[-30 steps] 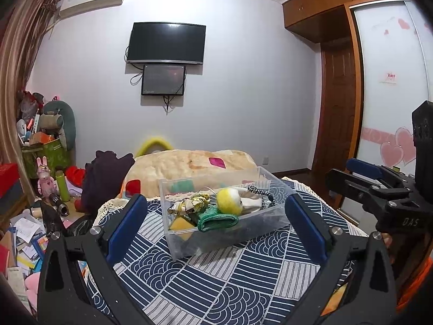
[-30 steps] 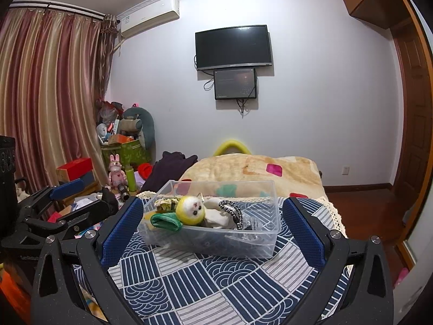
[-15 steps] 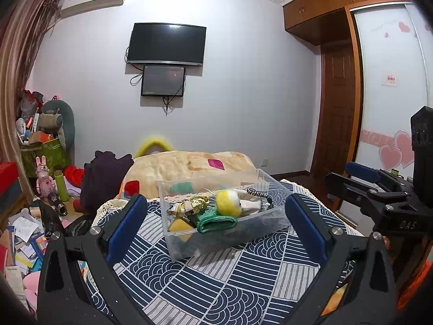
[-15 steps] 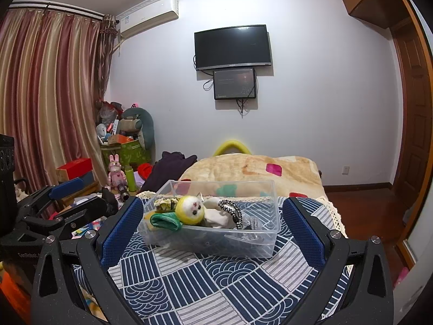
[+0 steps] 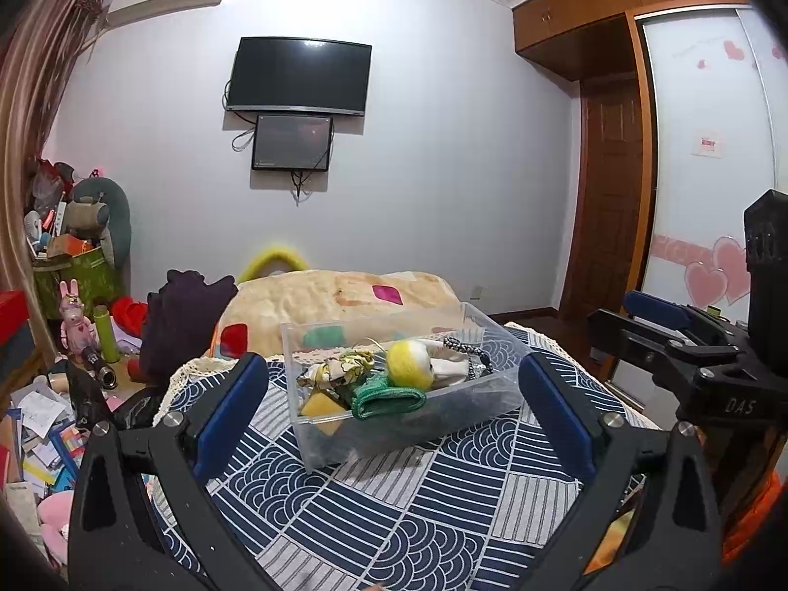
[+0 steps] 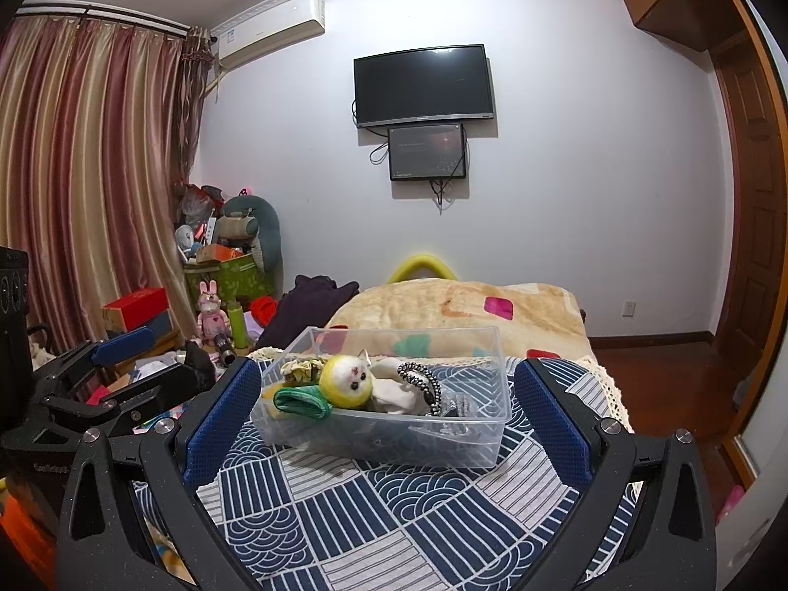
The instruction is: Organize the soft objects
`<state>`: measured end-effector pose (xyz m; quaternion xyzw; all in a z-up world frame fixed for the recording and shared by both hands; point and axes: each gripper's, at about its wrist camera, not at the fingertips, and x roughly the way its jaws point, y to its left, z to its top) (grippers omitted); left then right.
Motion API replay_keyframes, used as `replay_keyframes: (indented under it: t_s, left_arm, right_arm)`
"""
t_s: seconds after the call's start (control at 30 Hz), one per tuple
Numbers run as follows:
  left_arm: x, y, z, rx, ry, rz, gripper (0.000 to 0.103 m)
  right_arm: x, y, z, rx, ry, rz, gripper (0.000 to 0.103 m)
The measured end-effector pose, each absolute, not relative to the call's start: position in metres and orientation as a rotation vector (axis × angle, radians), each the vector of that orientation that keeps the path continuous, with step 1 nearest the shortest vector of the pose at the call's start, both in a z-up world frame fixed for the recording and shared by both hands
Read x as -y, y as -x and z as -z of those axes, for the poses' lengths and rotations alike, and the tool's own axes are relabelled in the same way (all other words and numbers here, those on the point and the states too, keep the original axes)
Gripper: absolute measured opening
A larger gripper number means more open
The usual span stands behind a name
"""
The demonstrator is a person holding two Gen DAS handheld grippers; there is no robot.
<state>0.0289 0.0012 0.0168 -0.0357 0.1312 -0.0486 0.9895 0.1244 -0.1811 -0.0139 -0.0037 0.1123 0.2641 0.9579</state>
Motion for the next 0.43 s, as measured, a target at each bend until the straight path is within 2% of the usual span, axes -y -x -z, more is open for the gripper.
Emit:
replay_keyframes:
  t_s: [0.43]
  left_arm:
    - [0.0013, -0.0255, -0.0179, -0.256, 0.074, 0.111, 0.103]
  right_arm:
    - [0.1816, -0.1248, 0.0146, -0.231, 0.005, -0.536, 0.103]
